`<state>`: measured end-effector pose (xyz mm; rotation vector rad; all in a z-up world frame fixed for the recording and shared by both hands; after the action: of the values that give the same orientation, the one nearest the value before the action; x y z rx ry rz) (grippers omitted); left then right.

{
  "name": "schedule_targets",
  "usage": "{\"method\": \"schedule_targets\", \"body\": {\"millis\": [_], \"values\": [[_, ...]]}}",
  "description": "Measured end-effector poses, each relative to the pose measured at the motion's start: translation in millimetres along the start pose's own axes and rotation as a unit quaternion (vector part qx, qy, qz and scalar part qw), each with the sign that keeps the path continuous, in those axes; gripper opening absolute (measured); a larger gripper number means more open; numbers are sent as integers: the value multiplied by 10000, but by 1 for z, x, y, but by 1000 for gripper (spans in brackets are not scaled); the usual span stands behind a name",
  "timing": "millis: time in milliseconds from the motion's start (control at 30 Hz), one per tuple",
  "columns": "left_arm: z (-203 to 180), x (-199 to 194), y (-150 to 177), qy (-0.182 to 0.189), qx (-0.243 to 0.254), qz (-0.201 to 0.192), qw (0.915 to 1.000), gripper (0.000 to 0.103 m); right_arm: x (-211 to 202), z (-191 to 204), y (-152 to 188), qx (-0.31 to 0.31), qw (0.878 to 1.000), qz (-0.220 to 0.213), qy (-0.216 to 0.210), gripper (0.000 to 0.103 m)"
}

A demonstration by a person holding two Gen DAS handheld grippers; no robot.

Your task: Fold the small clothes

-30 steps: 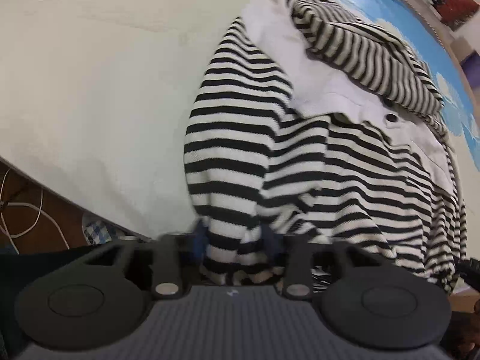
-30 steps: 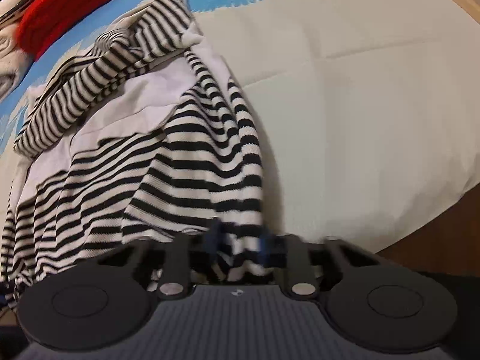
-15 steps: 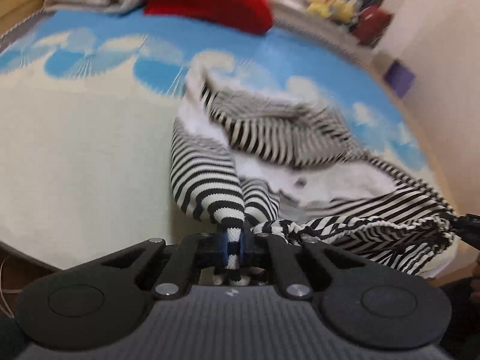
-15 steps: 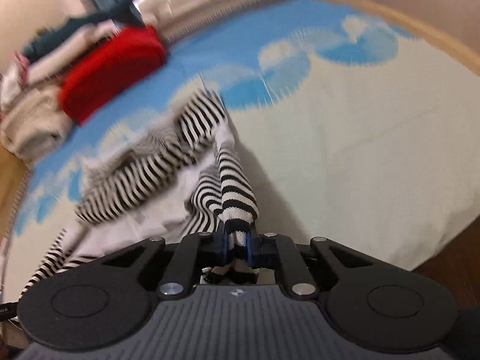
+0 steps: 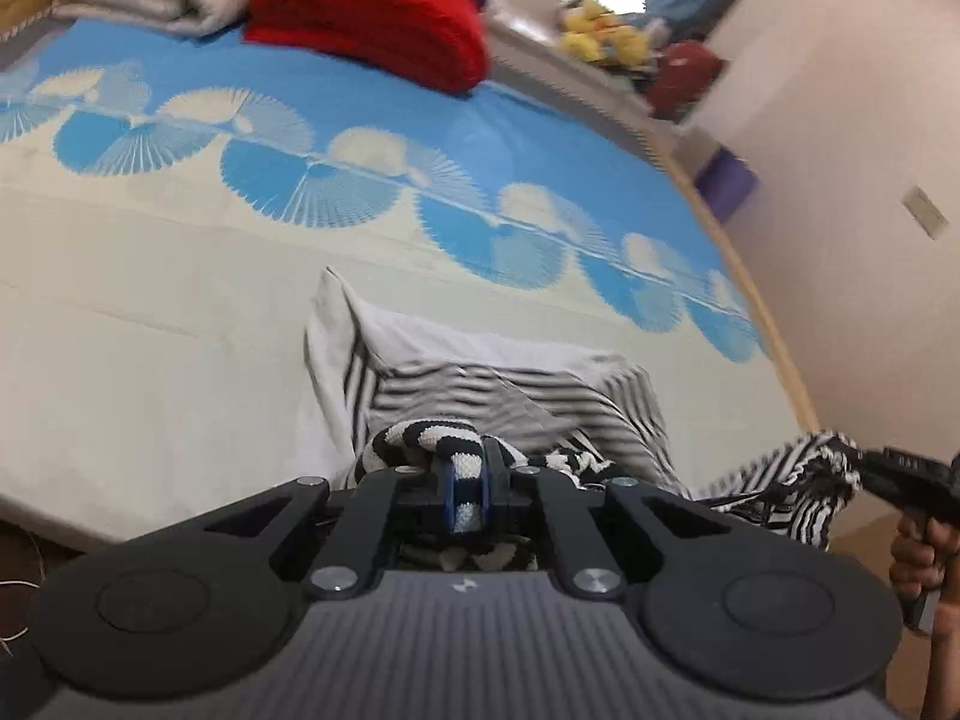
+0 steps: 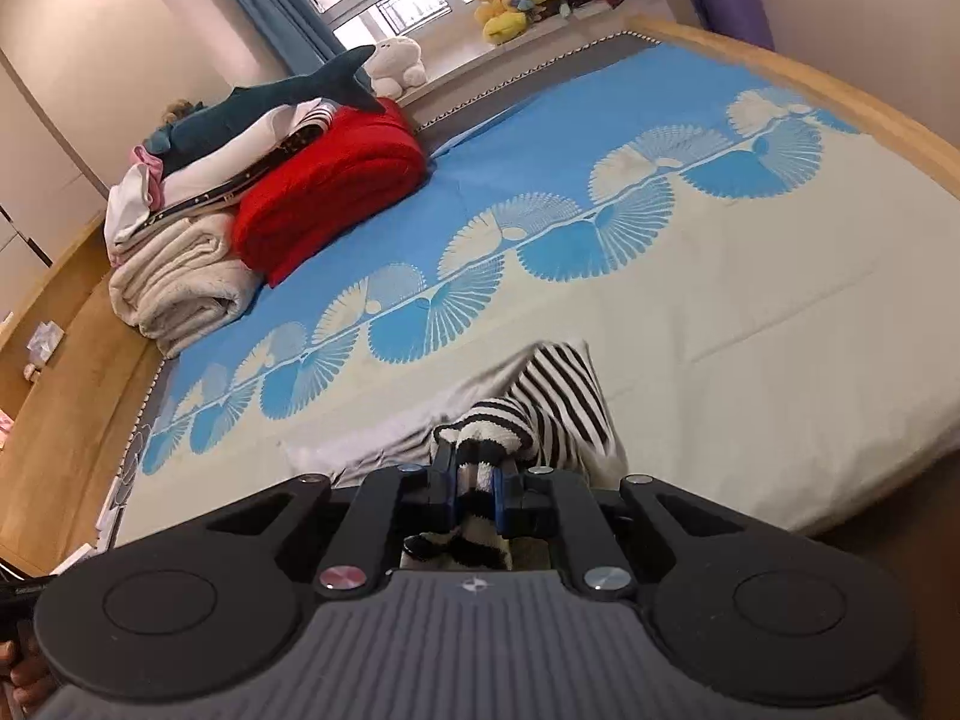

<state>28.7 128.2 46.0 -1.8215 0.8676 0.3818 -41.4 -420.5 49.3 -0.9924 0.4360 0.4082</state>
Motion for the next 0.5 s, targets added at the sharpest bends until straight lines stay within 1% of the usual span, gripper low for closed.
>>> {"method": "schedule_targets", "body": {"millis": [67,133,200,233,267,300,333,367,400,433,467,500], "values": [[14,48,-14,-189,-121,78,9997,9,44,-3,-4,2,9999,120,82,11],[31,93,-25,-289,-250,172,9991,10,96,-8,-10,13,9995,276,128,11],[52,138,-31,-372,-368,279,9982,13,147,-17,-13,36,9988,402,288,11],[64,159,-31,-441,-456,337,9974,18,168,-22,-12,56,9981,481,372,11],[76,174,-31,-525,-593,436,9959,22,194,-28,-10,94,9969,591,511,12],[89,188,-30,-695,-908,640,9914,23,211,-34,-7,206,9958,646,614,13],[100,195,-33,-873,-1228,728,9859,24,227,-41,-2,396,9940,728,719,16],[109,196,-37,-868,-1620,647,9808,29,239,-47,3,562,9903,899,901,19],[114,196,-42,-746,-1829,541,9788,34,247,-50,4,734,9868,985,1055,23],[117,192,-48,-613,-1971,413,9776,43,251,-51,2,852,9862,943,1060,26],[119,188,-53,-522,-2033,261,9774,46,253,-49,0,917,9873,868,965,31],[119,184,-57,-487,-1992,144,9786,46,254,-46,-2,889,9889,805,880,33]]}}
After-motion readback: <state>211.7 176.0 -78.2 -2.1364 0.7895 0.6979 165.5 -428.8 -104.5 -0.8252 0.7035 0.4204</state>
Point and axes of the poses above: each gripper's, at about its wrist camera, not at the fingertips, and x roughly the way its jaws point, z to its left, y to its underside, the point moved 2 cm from there along x, roughly the way its jaws point, and after that the axes turned 12 degrees about -z, right-handed, at the moved point
